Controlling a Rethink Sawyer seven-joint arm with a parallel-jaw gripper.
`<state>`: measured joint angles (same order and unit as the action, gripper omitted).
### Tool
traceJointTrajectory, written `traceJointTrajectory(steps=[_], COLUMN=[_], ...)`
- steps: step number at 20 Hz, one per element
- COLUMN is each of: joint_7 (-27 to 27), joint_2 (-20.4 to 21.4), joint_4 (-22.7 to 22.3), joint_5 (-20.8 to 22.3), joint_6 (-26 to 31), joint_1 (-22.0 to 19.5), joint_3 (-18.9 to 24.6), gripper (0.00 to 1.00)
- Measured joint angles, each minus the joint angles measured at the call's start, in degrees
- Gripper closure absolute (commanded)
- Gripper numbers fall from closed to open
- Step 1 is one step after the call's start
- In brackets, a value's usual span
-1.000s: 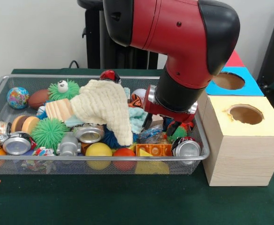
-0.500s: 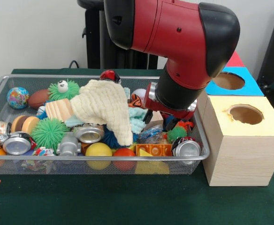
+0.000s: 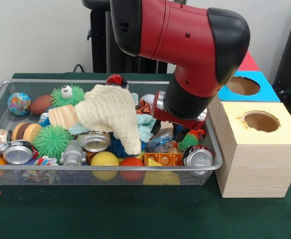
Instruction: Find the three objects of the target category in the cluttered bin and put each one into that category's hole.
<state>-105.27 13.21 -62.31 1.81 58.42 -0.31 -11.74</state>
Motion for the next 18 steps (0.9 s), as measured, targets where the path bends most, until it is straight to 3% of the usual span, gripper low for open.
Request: traceJointTrajectory(steps=[18], joint_7=[0.00], joint_2=[-0.71], joint_4=[-0.25], joint_5=[1.58], joint_6=[-0.26], joint_1=[0.62], joint_3=[-0.01], gripper=[0.00])
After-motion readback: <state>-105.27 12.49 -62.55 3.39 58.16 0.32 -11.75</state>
